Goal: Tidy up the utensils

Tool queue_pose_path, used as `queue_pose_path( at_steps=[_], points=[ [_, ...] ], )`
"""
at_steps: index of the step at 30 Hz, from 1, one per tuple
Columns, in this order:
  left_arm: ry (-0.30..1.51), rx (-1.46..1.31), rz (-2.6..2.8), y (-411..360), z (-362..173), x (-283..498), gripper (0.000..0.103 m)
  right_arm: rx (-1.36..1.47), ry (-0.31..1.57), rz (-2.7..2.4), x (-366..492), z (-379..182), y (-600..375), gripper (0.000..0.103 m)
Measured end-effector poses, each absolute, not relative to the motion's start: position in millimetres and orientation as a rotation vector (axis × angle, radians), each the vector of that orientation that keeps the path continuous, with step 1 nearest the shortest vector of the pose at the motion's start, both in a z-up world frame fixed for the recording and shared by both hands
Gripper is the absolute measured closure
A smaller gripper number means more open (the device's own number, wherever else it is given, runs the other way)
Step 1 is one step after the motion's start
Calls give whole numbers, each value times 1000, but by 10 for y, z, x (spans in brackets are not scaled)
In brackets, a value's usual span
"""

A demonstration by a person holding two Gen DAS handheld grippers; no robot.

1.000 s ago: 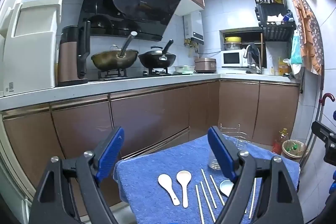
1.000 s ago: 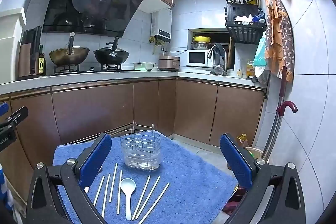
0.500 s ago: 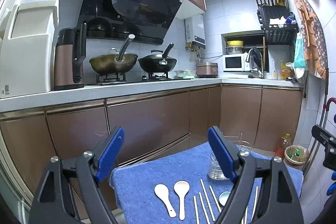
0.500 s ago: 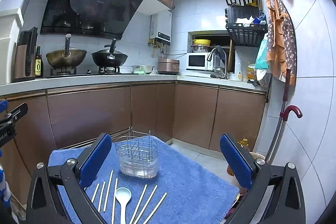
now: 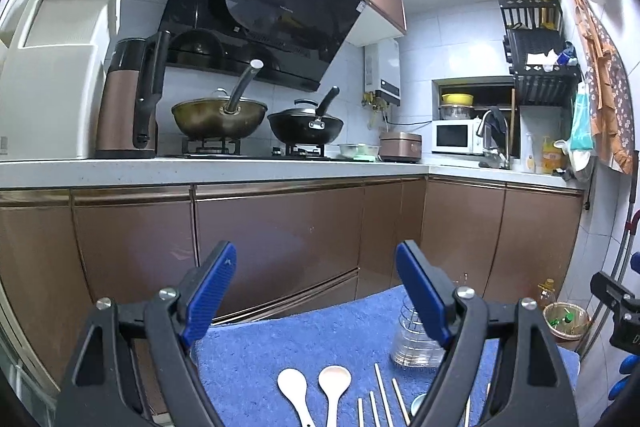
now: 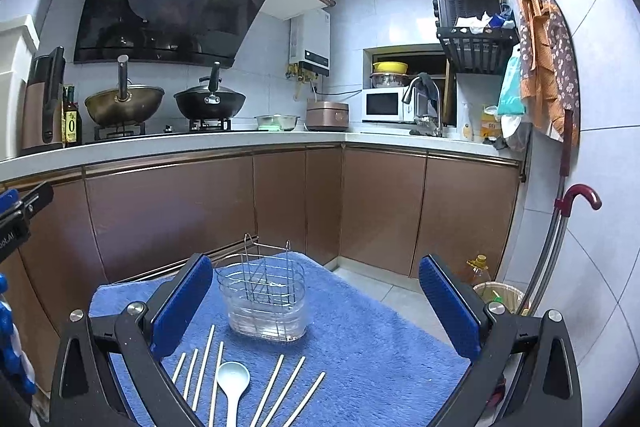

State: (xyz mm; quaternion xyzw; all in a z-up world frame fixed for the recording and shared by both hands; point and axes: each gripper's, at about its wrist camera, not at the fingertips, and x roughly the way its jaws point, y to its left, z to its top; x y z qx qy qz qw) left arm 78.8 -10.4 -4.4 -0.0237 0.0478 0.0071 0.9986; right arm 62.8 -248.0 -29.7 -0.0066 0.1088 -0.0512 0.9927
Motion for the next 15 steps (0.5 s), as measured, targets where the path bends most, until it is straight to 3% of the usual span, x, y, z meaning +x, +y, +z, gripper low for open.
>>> queue_pose_path(
  at_steps=[15],
  points=[
    [247, -43, -21, -56, -194, 1208, 22, 21, 281, -56, 848, -462, -2631, 0]
  ],
)
